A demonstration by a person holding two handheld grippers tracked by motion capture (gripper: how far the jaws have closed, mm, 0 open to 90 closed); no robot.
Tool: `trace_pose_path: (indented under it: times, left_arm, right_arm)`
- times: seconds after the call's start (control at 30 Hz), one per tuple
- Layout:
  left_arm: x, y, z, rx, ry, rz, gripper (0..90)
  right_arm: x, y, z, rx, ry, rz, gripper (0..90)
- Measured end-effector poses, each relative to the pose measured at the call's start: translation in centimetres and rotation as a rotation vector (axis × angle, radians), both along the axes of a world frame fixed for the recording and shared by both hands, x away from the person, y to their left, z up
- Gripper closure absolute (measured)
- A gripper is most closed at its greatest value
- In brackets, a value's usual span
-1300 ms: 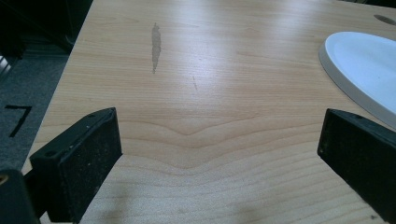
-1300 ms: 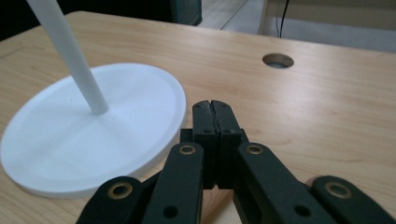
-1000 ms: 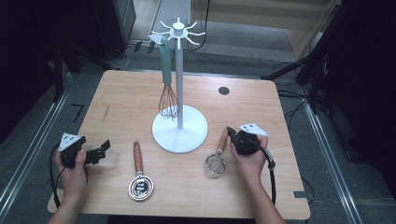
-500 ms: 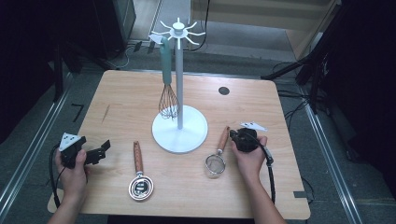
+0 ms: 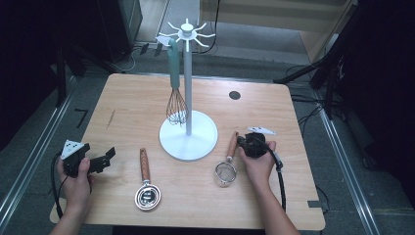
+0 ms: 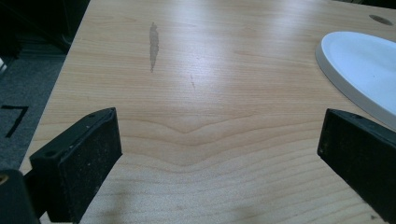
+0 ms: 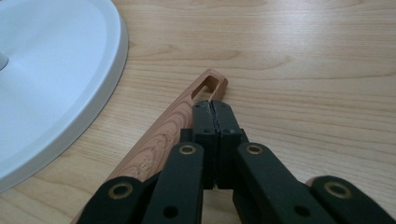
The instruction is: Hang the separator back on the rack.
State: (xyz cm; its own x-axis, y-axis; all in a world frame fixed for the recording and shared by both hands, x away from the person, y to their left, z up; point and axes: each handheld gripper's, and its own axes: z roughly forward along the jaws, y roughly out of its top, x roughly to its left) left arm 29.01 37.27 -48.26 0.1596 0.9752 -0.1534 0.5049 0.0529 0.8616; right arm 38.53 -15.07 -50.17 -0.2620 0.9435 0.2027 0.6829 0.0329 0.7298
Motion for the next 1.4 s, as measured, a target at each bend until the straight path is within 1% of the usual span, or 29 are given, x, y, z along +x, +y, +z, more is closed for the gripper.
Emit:
trace_pose_path:
  times: [0.17, 0.4, 0.5, 0.53, 0.63, 0.73, 0.83, 0.93, 0.97, 1.03, 1.13, 1.17, 1.27, 1.33, 1.37, 1.4]
  left_arm:
    - [0.0, 0.0, 0.0, 0.0, 0.0, 0.0, 0.1]
    - [0.0, 0.0, 0.0, 0.0, 0.001, -0.001, 0.1]
    - [0.0, 0.0, 0.0, 0.0, 0.001, -0.001, 0.1]
    - [0.0, 0.0, 0.0, -0.002, 0.001, -0.002, 0.1]
    - [0.0, 0.1, 0.0, -0.004, 0.002, -0.002, 0.1]
    - [0.0, 0.0, 0.0, -0.004, 0.002, -0.001, 0.1]
    - [0.0, 0.1, 0.0, -0.003, 0.002, -0.002, 0.1]
    - [0.0, 0.1, 0.0, -0.007, 0.003, 0.001, 0.1]
    - [0.0, 0.1, 0.0, -0.007, 0.004, 0.001, 0.1]
    - [0.0, 0.1, 0.0, -0.008, 0.004, 0.0, 0.1]
    - [0.0, 0.1, 0.0, -0.006, 0.006, -0.001, 0.1]
    - [0.0, 0.1, 0.0, -0.006, 0.007, -0.001, 0.1]
    - [0.0, 0.1, 0.0, -0.011, 0.004, -0.001, 0.1]
    - [0.0, 0.1, 0.0, -0.015, 0.008, -0.001, 0.1]
    - [0.0, 0.1, 0.0, -0.015, 0.008, -0.001, 0.1]
    - [0.0, 0.1, 0.0, -0.015, 0.009, -0.001, 0.2]
  right_arm:
    - [0.0, 0.5, 0.0, 0.004, 0.002, 0.023, 90.0]
    - [0.0, 1.2, 0.1, 0.009, -0.01, 0.07, 90.0]
    - [-0.2, 1.2, 0.5, 0.019, -0.015, 0.069, 90.0]
    - [-0.4, 1.2, 0.8, 0.023, -0.025, 0.072, 90.0]
    - [-1.4, 1.0, 1.7, 0.033, -0.054, 0.089, 90.0]
    - [-2.6, 1.0, 2.3, 0.038, -0.06, 0.115, 90.0]
    - [-4.3, 1.4, 2.7, 0.049, -0.059, 0.154, 90.0]
    - [-5.8, 2.1, 2.9, 0.047, -0.05, 0.181, 90.0]
    - [-6.3, 2.3, 2.9, 0.054, -0.045, 0.19, 90.0]
    - [-7.3, 2.9, 2.8, 0.044, -0.042, 0.215, 90.0]
    - [-7.8, 3.3, 2.5, 0.032, -0.03, 0.23, 90.0]
    - [-7.9, 3.5, 2.5, 0.04, -0.023, 0.231, 90.0]
    - [-8.2, 3.8, 2.8, 0.043, -0.024, 0.24, 90.0]
    - [-8.8, 3.8, 2.8, 0.033, -0.021, 0.244, 90.0]
    - [-9.2, 3.7, 2.7, 0.018, -0.017, 0.245, 90.0]
    - [-9.4, 3.7, 2.7, 0.017, -0.013, 0.245, 90.0]
